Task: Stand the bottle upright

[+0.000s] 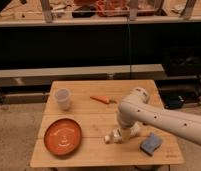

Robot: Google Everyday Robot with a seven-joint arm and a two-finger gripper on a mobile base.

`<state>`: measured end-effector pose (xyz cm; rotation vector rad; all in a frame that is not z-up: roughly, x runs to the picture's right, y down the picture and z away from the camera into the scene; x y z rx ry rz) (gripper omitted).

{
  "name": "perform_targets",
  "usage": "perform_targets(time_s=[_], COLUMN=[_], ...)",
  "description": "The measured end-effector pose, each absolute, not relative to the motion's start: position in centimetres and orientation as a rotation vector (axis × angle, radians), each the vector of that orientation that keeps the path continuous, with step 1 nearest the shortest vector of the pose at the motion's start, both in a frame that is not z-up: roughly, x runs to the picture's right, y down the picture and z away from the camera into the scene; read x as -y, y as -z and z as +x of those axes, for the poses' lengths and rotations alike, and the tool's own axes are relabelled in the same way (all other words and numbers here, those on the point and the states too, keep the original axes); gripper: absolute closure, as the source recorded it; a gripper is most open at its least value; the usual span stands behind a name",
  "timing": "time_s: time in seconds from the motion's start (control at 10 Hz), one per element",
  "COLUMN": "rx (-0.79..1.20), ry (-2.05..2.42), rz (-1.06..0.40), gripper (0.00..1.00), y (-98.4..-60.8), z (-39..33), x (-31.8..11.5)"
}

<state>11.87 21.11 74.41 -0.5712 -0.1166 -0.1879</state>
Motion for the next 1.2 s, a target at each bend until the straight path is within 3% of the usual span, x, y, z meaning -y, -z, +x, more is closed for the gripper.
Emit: perform_targets(time_s=[1.2], rx=[-0.057], ry=[0.268], rz=[-0.633], gripper=[0.20], y=[-77.4], z=[10.2], x=[-24.5])
